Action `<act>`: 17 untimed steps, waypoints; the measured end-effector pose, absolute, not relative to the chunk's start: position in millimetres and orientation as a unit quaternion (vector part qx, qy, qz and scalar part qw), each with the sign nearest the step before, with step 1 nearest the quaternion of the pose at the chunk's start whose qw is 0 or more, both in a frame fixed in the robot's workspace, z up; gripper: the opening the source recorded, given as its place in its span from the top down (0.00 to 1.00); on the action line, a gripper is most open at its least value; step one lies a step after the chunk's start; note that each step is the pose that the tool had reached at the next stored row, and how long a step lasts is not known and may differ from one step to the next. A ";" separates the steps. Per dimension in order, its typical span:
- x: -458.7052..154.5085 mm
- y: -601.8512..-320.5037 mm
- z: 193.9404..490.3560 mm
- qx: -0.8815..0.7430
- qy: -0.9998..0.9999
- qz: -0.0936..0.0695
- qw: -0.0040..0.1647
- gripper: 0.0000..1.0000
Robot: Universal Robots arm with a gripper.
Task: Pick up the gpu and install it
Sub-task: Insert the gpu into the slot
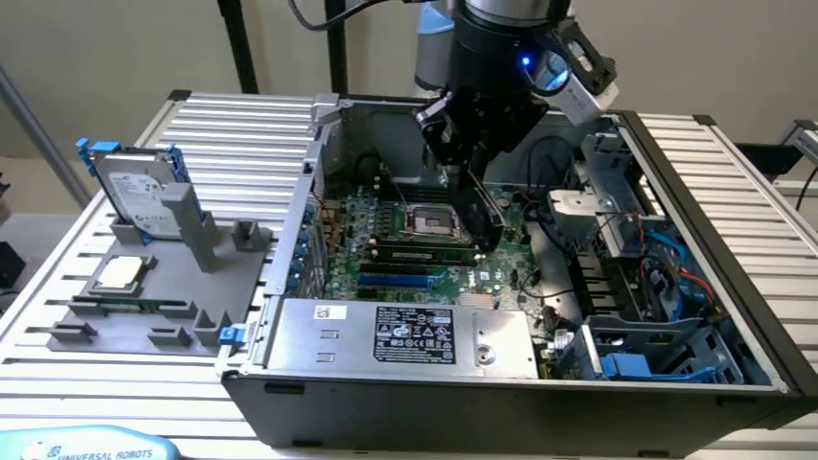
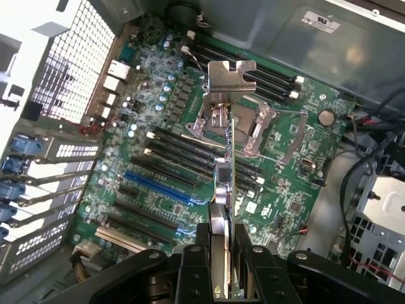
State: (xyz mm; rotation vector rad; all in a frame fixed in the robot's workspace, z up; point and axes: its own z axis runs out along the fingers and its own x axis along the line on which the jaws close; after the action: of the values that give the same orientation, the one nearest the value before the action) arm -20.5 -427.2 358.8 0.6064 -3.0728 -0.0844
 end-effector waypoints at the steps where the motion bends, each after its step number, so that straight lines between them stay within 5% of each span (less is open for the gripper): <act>1: -20.5 -427.2 357.6 0.202 -0.979 -0.027 0.004 0.73; 17: -20.5 -427.2 337.9 0.343 -0.939 -0.026 0.008 0.73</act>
State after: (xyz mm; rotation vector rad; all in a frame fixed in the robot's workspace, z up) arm -20.5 -427.2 337.9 1.0707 -2.9346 -0.0810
